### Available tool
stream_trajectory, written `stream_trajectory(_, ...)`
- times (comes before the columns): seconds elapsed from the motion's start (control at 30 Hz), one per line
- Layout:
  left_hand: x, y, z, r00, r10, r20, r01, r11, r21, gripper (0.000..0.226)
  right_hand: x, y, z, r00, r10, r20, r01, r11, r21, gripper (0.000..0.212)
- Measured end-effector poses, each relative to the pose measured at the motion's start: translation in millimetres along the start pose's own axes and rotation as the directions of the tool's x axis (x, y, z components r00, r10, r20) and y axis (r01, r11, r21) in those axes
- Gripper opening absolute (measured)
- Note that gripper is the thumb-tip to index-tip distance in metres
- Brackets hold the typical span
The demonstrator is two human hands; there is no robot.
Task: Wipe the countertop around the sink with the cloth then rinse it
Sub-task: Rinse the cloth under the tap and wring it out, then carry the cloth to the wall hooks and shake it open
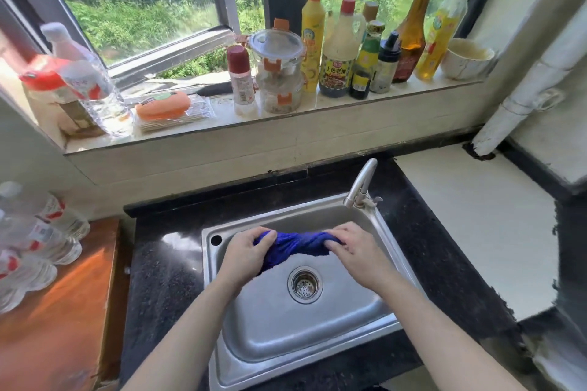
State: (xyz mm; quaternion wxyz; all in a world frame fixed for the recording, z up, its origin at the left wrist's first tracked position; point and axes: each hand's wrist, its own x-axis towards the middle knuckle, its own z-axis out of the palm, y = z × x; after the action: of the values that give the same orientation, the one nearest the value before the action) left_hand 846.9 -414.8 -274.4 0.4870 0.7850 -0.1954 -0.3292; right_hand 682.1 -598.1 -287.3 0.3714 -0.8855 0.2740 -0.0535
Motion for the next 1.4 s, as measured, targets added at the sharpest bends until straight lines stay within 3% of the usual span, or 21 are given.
stream_trajectory(0.07,0,-3,-5,0.993,0.109,-0.044,-0.098,0.976,0.193,0.017,-7,-7,-5,0.996,-0.009,-0.087,0.003,0.997,-0.074,0.028)
stream_trajectory(0.17,-11,13,-15,0.979,0.189,-0.074,-0.175,0.971,0.163,0.016,-23,-20,-2,0.981,-0.045,-0.186,0.041,0.999,-0.026,0.03)
stream_trajectory(0.23,-15,26,-17,0.964,0.229,-0.132,-0.211,0.968,0.138,0.014,-29,-15,7,0.996,-0.055,-0.067,0.043,0.984,-0.175,0.031)
stream_trajectory(0.33,-21,44,-19,0.955,0.239,-0.177,-0.249,0.968,-0.038,0.01,-41,5,13,0.961,0.17,0.219,-0.055,0.89,-0.452,0.046)
stream_trajectory(0.4,-23,53,-26,0.953,0.215,-0.214,-0.249,0.957,-0.148,0.014,-47,9,7,0.932,0.226,0.284,-0.123,0.933,-0.339,0.051)
stream_trajectory(0.47,-29,63,-33,0.944,0.232,-0.234,-0.255,0.964,-0.073,0.01,-44,4,-1,0.947,0.155,0.281,-0.103,0.977,-0.189,0.051)
stream_trajectory(0.6,-44,76,-29,0.926,0.287,-0.245,-0.276,0.958,0.077,0.01,-19,-25,-14,0.978,-0.094,0.188,0.097,0.995,-0.007,0.05)
stream_trajectory(0.7,-58,91,-18,0.92,0.312,-0.237,-0.286,0.948,0.138,0.009,-8,-55,-29,0.935,-0.26,0.242,0.204,0.951,0.234,0.058)
stream_trajectory(0.77,-68,103,-10,0.902,0.346,-0.258,-0.311,0.936,0.167,0.008,-2,-63,-35,0.889,-0.374,0.263,0.321,0.92,0.223,0.056)
stream_trajectory(0.93,-105,119,10,0.875,0.347,-0.338,-0.286,0.933,0.219,0.014,5,-51,-48,0.836,-0.463,0.294,0.427,0.886,0.181,0.009)
stream_trajectory(1.0,-120,112,16,0.866,0.326,-0.379,-0.236,0.935,0.266,0.017,2,-49,-52,0.822,-0.47,0.321,0.431,0.882,0.189,0.025)
stream_trajectory(1.07,-136,105,19,0.852,0.297,-0.431,-0.181,0.94,0.29,0.019,-3,-52,-55,0.794,-0.468,0.389,0.37,0.878,0.303,0.033)
stream_trajectory(1.13,-152,100,20,0.832,0.25,-0.495,-0.125,0.954,0.273,0.018,-6,-59,-59,0.717,-0.478,0.507,0.261,0.858,0.442,0.036)
stream_trajectory(1.2,-174,95,18,0.824,0.191,-0.534,-0.087,0.973,0.214,0.019,-7,-70,-65,0.662,-0.495,0.563,0.305,0.864,0.402,0.038)
stream_trajectory(1.3,-207,89,8,0.79,0.148,-0.594,-0.03,0.979,0.204,0.021,-7,-85,-71,0.571,-0.546,0.613,0.361,0.838,0.409,0.018)
stream_trajectory(1.4,-241,94,-8,0.678,0.11,-0.727,-0.039,0.993,0.114,0.022,-10,-99,-63,0.538,-0.562,0.628,0.34,0.827,0.448,0.01)
